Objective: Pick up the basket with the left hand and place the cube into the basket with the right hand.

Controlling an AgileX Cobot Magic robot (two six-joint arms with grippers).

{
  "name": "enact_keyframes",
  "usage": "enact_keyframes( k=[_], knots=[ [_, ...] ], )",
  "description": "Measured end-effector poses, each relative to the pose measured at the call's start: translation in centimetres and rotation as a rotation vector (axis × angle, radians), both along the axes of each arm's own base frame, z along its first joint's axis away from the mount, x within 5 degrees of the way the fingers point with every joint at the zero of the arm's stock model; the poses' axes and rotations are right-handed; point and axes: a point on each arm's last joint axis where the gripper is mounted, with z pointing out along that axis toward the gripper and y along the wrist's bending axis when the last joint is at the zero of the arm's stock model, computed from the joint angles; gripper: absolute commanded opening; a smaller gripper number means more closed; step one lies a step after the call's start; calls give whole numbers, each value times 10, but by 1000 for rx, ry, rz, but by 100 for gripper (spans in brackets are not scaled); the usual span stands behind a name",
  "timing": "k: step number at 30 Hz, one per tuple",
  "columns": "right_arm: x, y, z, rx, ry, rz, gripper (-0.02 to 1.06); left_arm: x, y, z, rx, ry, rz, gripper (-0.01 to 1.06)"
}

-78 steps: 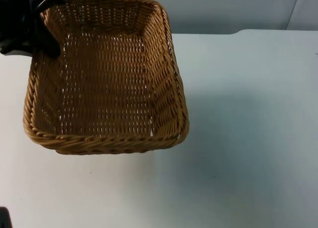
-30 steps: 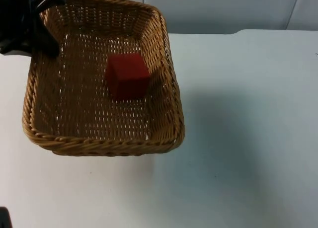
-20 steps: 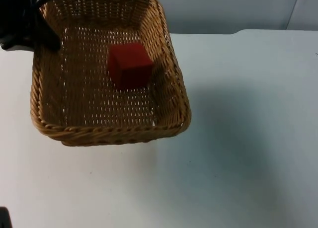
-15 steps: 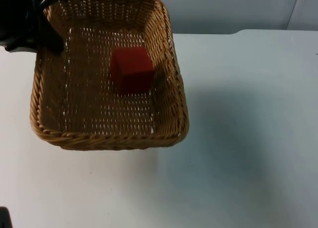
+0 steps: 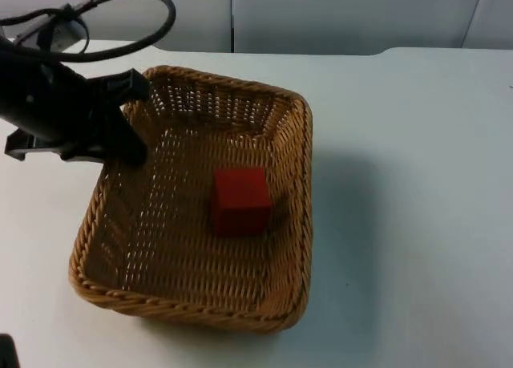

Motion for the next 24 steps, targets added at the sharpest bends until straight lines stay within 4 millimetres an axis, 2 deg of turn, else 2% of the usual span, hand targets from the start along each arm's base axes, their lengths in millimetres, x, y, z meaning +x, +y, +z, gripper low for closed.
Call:
enact_keyframes(
  k=[1, 2, 4, 6, 7, 9, 11, 16, 17, 21, 22, 23, 24],
  knots=[
    [0, 0, 0, 0, 0, 0, 0, 0, 0, 0, 0, 0, 0, 11],
    [0, 0, 0, 0, 0, 0, 0, 2, -1, -3, -6, 1, -24, 11],
    [0, 0, 0, 0, 0, 0, 0, 7, -5, -7, -27, 5, -58, 25],
    [0, 0, 0, 0, 0, 0, 0, 10, -6, -8, -39, 5, -66, 44],
    [0, 0, 0, 0, 0, 0, 0, 13, -7, -7, -46, 1, -68, 44],
    [0, 0, 0, 0, 2, 1, 0, 18, -8, -4, -51, -14, -77, 64],
    [0, 0, 0, 0, 2, 1, 0, 21, -8, -1, -51, -28, -82, 72],
    [0, 0, 0, -6, -1, 3, 0, 44, -8, 25, 40, -148, -177, 72],
    [0, 0, 0, -6, -1, 3, 0, 44, -8, 25, 40, -148, -177, 72],
    [0, 0, 0, -20, -6, 8, 0, 69, 0, 55, 208, -232, -218, 71],
    [0, 0, 0, -27, -7, 10, 0, 75, 3, 65, 248, -254, -216, 67],
    [0, 0, 0, -27, -7, 10, 0, 75, 3, 65, 248, -254, -216, 57],
    [0, 0, 0, -41, -11, 13, 0, 80, 6, 73, 290, -257, -212, 57]
  ],
)
